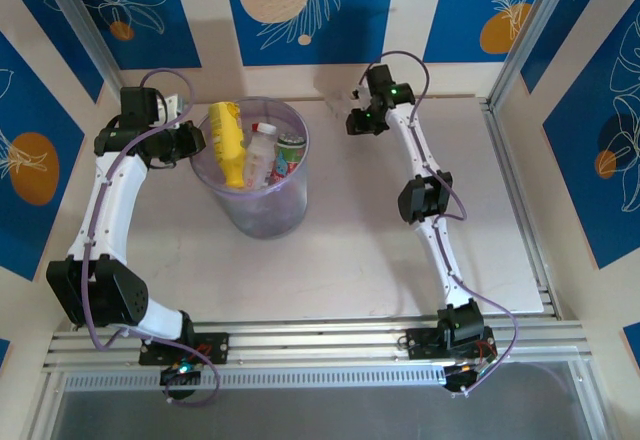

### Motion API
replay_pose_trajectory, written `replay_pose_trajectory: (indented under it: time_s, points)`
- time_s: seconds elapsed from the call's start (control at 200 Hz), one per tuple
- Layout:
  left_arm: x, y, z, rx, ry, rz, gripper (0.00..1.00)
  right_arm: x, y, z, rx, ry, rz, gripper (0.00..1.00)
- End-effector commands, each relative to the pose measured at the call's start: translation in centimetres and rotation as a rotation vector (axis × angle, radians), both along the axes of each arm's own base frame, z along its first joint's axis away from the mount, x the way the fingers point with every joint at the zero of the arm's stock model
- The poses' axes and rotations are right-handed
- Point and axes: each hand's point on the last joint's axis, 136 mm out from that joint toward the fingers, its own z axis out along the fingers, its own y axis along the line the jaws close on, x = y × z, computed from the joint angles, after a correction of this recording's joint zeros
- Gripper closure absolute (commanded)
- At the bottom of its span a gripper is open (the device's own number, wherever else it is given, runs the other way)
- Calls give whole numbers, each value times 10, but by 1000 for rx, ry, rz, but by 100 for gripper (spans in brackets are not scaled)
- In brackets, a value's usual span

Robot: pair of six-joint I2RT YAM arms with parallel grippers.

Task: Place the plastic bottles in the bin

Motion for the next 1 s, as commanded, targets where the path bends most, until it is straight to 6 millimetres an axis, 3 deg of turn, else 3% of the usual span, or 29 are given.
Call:
replay_pose_trajectory:
  time_s: [0.0,0.285,0.47,0.605,0.71,0.835,0.995]
  points:
    - [-8,-2,3,5,13,-11,100,-19,2,88,13,-112,29,70]
    - [-4,-11,5,-9,2,-19,100,-78,12,181,-42,-196,118,71]
    - [5,-33,5,-16,-8,-57,100,-127,7,244,-14,-252,124,71]
    - [13,-54,7,-22,-20,-90,100,-169,19,282,11,-305,191,71]
    - [18,-69,8,-30,-26,-112,100,-203,34,295,20,-312,265,71]
    - [23,-82,9,-33,-33,-133,100,-239,56,292,32,-276,359,71]
    - [25,-89,9,-35,-36,-145,100,-264,76,281,35,-215,431,71]
